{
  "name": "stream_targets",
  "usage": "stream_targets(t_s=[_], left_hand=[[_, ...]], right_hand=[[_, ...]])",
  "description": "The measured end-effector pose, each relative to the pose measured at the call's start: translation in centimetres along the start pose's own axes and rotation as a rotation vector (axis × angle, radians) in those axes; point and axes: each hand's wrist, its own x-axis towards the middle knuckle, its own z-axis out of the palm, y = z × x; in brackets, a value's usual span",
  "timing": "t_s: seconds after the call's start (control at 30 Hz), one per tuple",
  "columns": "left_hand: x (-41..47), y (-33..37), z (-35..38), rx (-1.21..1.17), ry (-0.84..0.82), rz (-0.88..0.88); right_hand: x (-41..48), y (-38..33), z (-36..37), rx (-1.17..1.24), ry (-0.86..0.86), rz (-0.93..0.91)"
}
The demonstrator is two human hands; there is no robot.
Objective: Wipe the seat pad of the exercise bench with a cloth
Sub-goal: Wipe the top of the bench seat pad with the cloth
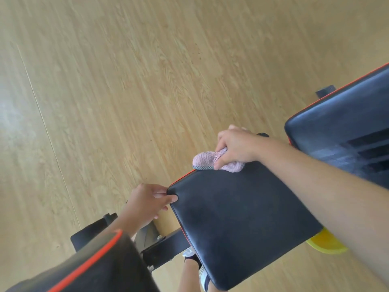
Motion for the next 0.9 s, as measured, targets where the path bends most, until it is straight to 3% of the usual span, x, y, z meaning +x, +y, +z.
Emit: stream_targets(t_s=[0.07,0.17,0.27,0.37,0.5,0.7,0.8,0.9], left_hand=[[0.0,0.0,0.3,-0.002,0.017,-0.003],[0.3,-0.2,0.7,-0.005,0.027,-0.013],[0.7,-0.7,0.8,-0.047,0.041,-0.031],[1.0,-1.4,0.9,-0.032,0.032,-0.025],[1.1,-1.9,1.1,-0.04,0.035,-0.009],[1.2,-2.1,1.2,-0.032,0.048,0.01],[1.2,-2.2,1.0,0.009,0.054,0.033],[1.4,-2.2,1.0,0.044,0.044,0.04]], right_hand=[[0.7,-1.8,1.3,0.021,0.011,-0.018],[1.0,-7.0,5.2,0.076,0.023,-0.186],[1.0,-6.7,5.3,-0.05,0.124,-0.265],[-0.2,0.7,1.4,-0.044,0.229,-0.02],[-4.1,10.1,-1.6,0.253,0.503,0.302],[-11.0,10.4,8.3,0.577,0.735,0.637],[-12.9,10.0,10.2,0.554,0.768,0.664],[-9.1,8.9,6.5,0.542,0.79,0.547]])
